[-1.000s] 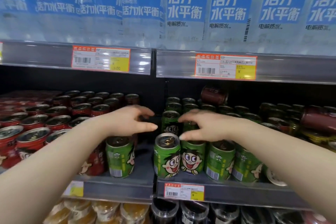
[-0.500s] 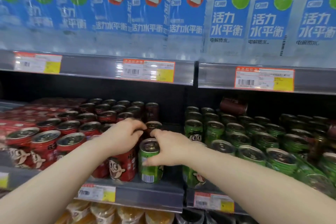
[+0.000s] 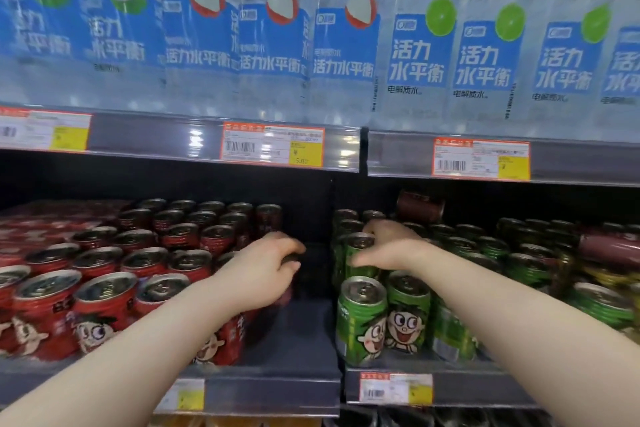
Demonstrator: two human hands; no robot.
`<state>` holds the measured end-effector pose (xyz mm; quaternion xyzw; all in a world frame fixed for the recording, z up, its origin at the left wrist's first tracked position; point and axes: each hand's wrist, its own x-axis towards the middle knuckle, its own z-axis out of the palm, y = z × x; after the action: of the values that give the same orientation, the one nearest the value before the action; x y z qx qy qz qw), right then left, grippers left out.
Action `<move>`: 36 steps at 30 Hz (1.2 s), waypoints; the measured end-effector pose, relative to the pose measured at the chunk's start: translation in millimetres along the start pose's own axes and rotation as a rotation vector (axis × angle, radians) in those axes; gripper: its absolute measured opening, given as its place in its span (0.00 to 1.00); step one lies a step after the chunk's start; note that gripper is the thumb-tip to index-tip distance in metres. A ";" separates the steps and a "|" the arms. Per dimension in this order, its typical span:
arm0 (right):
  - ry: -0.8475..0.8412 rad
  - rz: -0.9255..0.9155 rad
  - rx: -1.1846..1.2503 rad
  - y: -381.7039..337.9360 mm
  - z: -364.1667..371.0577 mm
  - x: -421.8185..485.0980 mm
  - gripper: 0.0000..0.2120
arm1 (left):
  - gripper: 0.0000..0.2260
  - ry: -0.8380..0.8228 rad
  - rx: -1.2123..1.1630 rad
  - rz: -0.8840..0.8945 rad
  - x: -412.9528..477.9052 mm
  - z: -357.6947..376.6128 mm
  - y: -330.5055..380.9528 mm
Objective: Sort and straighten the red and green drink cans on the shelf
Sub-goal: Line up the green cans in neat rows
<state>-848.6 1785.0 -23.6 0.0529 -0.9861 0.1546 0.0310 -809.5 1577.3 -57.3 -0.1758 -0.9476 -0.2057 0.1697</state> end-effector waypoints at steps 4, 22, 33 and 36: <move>-0.071 0.038 -0.003 10.0 11.3 3.9 0.26 | 0.15 -0.020 -0.009 0.047 8.5 9.5 13.3; -0.053 0.114 -0.199 168.7 -75.9 -96.9 0.26 | 0.16 -0.091 -0.180 0.303 46.9 62.6 103.9; -0.038 -0.131 -0.409 225.6 -55.4 -97.9 0.23 | 0.23 -0.270 -0.113 0.351 66.4 105.1 185.6; -0.043 -0.233 -0.435 234.3 -62.4 -87.5 0.19 | 0.26 -0.309 -0.080 0.329 72.1 115.7 203.3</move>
<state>-785.7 2034.3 -41.8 0.1614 -0.9839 -0.0670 0.0385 -819.9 1821.8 -61.0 -0.3638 -0.9121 -0.1832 0.0464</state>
